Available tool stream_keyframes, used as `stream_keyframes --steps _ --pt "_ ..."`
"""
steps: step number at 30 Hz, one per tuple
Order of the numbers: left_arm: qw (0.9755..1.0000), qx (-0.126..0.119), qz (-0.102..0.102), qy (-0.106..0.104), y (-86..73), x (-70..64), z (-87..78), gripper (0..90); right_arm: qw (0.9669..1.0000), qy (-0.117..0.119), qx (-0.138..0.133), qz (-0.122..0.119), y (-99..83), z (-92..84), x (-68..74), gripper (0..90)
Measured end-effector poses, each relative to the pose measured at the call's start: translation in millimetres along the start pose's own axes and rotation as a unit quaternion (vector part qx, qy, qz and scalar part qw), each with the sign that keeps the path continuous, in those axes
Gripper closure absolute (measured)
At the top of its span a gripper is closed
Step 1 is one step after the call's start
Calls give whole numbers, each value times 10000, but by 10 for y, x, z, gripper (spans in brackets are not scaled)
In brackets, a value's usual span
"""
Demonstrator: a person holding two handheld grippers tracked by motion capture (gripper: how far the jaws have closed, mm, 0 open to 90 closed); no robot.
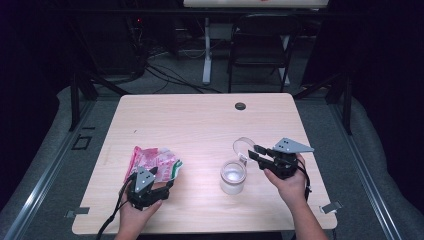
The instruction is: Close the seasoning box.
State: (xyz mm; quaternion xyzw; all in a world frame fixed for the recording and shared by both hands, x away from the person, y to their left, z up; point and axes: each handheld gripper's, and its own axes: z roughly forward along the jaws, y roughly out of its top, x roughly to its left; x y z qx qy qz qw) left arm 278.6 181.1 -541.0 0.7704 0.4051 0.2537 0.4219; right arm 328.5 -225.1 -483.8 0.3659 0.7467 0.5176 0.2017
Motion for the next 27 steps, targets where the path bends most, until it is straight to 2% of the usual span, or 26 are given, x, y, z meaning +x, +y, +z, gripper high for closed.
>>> stream_keyframes --steps 10,20,27 --pt "9998 -1 156 -104 24 -105 20 306 9996 20 -116 -242 51 -46 85 663" --pt "9992 21 356 -187 56 -198 55 306 9975 -30 -47 -711 75 -45 246 653" --pt "9988 0 390 -285 89 -231 67 308 9968 78 8 -798 58 -37 305 617"
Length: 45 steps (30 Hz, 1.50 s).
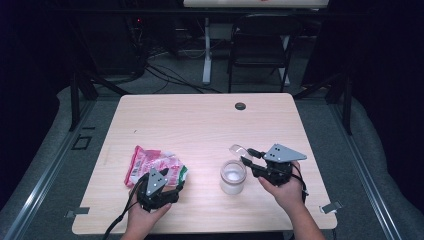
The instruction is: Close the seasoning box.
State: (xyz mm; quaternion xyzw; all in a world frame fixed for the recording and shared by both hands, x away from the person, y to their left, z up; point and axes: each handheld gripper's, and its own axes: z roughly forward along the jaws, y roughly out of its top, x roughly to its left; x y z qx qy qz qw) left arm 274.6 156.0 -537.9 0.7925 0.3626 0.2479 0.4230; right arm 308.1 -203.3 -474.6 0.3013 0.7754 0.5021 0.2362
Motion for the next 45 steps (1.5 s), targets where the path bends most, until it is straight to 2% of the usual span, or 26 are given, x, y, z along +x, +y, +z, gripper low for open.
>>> stream_keyframes --steps 9,14,31,36,45 --pt "9999 -59 36 -86 30 -34 21 309 9998 50 56 -188 -13 20 88 579" --pt "9999 -42 45 -116 34 -39 29 309 9994 -1 108 -315 -17 26 123 570" --pt "9999 -76 34 -89 45 -18 40 310 9984 -41 184 -541 -59 53 215 529" --pt "9999 -106 4 -86 49 -6 33 310 9974 -8 264 -677 -61 67 242 506" --pt "9999 -117 -5 -67 54 12 32 310 9967 70 318 -740 -65 79 281 468"
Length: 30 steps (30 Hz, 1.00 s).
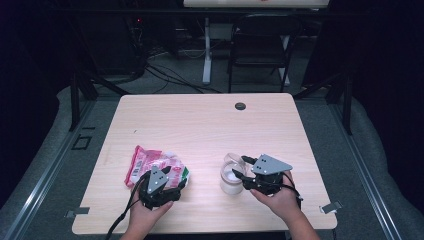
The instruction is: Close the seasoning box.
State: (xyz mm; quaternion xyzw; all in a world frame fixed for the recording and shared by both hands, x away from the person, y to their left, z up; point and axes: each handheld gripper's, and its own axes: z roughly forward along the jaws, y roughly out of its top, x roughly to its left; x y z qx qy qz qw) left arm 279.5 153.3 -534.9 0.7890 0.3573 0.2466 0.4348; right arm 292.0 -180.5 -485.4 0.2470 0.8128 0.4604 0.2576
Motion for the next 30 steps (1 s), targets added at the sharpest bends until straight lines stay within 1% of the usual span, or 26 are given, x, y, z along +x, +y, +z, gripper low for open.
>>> stream_keyframes --steps 3,4,10,15,24,30 --pt "10000 -2 -11 6 1 6 1 310 10000 41 -20 -39 6 1 21 436" --pt "10000 -5 -9 12 1 7 1 310 10000 68 -59 -37 8 3 27 434" --pt "10000 -13 -32 29 1 18 -10 309 9997 220 -83 -12 24 3 49 429" --pt "10000 -18 -36 34 3 27 -15 310 9996 263 -124 25 34 -7 42 428" --pt "9999 -20 -69 100 -1 47 -15 313 9995 181 -143 206 12 -30 -27 430" --pt "9998 -34 -143 104 5 80 -35 324 9989 72 -147 445 -24 -49 -107 433"
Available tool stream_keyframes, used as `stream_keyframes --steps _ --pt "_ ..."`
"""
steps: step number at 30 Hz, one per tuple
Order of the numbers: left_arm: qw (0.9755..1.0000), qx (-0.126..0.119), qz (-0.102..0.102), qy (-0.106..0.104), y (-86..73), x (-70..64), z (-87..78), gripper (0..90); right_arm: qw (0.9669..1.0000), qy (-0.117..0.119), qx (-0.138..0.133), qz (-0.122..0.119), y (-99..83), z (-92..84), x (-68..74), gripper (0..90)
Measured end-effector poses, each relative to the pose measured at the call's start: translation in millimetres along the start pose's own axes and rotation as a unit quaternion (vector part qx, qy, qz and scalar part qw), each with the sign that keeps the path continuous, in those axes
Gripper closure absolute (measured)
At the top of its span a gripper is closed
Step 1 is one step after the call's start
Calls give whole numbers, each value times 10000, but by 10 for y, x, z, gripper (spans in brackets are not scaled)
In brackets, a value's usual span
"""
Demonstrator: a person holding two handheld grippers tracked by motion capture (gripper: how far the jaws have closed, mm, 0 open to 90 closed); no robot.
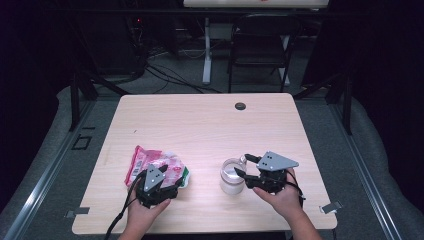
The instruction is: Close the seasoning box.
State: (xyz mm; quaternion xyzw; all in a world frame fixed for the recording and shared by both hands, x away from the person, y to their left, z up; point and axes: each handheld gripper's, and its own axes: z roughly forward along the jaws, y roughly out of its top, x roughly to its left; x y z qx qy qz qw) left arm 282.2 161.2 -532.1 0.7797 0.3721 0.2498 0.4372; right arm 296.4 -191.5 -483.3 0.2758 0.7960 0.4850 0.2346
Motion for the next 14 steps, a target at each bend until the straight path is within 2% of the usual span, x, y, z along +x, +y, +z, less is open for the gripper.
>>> stream_keyframes --steps 3,14 --pt "10000 -5 -14 28 0 15 -7 325 9999 -68 -9 138 -20 -11 -44 434" --pt "9999 -4 -77 122 0 75 -34 329 9986 -362 -40 378 -65 -72 -172 431"
